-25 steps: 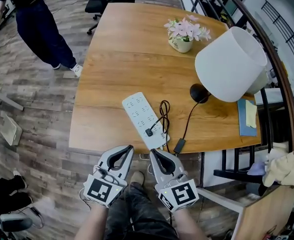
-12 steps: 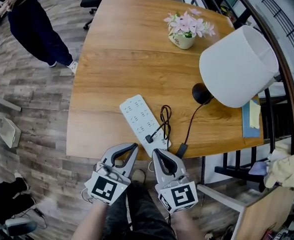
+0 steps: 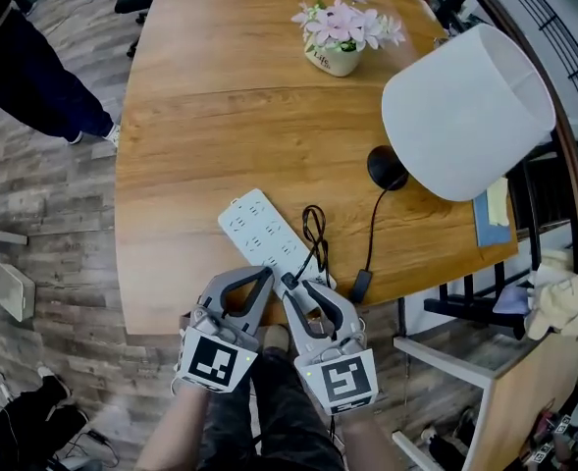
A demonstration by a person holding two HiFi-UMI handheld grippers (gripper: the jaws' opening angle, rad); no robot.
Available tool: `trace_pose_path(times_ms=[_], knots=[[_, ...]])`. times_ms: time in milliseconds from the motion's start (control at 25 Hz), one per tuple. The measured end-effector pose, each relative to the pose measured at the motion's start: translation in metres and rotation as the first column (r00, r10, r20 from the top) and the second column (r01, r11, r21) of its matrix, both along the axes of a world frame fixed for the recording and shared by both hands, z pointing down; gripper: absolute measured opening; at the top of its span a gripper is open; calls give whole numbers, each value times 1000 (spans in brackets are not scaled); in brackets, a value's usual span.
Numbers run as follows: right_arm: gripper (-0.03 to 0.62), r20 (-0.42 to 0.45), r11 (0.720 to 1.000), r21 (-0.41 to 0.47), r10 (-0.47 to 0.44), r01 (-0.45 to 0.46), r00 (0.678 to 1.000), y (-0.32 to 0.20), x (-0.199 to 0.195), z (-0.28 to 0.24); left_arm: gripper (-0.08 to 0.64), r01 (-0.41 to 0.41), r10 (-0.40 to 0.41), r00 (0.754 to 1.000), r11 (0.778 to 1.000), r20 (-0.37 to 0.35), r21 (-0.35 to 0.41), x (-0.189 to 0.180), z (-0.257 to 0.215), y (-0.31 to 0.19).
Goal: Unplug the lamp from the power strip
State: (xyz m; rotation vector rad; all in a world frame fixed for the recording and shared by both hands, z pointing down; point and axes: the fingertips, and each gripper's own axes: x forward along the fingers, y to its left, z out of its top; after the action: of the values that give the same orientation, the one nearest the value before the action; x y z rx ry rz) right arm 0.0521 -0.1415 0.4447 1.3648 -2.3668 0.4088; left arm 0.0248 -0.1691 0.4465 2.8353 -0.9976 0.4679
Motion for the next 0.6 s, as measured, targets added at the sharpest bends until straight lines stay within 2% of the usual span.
trace_pose_path(times_ms=[200,400,600], knots=[[107,-51,1000,-23,13,-14,999,-6,-4,8,-4,-69,68,994,998,84,10,11,10,-4],[104,-65,999,-44,24,-27,998,-14,-2,17,-3,-111,109,973,994,203,0,16,23,-10],[98,-104,997,-67,18,-25,994,-14,-4,20,-5,-139,138,960,990,243,-13,22,28,-9]])
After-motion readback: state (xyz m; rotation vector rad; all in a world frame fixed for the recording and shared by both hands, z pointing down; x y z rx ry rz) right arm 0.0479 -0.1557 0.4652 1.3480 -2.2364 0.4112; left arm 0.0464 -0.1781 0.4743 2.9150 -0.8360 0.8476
